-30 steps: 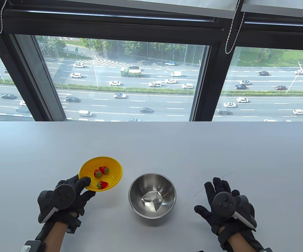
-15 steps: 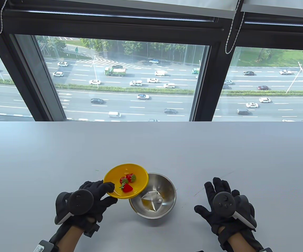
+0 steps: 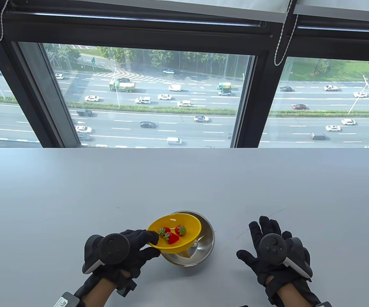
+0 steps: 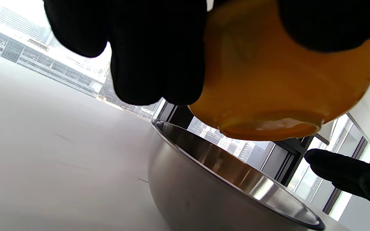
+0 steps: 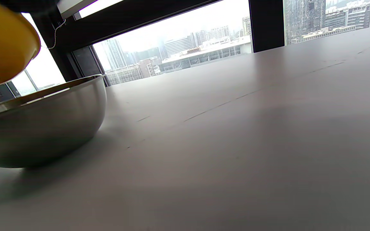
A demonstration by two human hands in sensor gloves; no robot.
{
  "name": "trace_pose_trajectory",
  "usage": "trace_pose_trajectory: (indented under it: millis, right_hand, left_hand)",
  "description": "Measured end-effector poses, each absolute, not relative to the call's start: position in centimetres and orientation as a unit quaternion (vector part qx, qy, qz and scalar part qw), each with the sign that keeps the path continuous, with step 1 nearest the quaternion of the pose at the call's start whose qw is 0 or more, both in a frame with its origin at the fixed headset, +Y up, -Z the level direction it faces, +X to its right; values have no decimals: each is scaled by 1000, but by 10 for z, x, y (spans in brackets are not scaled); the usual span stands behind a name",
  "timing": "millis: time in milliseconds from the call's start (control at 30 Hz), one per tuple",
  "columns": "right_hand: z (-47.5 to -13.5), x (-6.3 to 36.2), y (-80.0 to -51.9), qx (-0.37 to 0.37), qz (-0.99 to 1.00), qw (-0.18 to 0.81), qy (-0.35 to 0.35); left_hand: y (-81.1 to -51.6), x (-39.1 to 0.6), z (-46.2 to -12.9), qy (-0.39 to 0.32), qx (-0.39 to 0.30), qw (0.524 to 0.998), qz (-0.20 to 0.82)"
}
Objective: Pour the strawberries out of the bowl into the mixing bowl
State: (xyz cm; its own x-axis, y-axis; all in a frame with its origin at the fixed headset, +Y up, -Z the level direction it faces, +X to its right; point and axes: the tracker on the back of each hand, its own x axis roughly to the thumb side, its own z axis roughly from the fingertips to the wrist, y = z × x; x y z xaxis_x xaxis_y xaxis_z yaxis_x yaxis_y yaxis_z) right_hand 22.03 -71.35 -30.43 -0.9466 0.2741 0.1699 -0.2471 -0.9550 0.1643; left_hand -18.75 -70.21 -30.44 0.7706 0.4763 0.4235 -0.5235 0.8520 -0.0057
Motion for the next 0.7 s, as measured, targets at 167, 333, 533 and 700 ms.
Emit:
trace_pose_trajectory:
  millis: [167, 333, 533, 700]
  right_hand:
    - [-304, 220, -714, 96, 984, 132, 72]
    - [-305, 220, -714, 96, 984, 133, 73]
    - [-305, 220, -714, 96, 983, 135, 75]
    - [-305, 220, -714, 97, 983, 137, 75]
  left_hand:
    - [-708, -183, -307, -211, 33, 936, 278]
    - [-714, -178, -308, -214, 12, 933, 289]
    - [-720, -173, -311, -210, -6, 934, 289]
    - [-725, -173, -314, -203, -24, 931, 303]
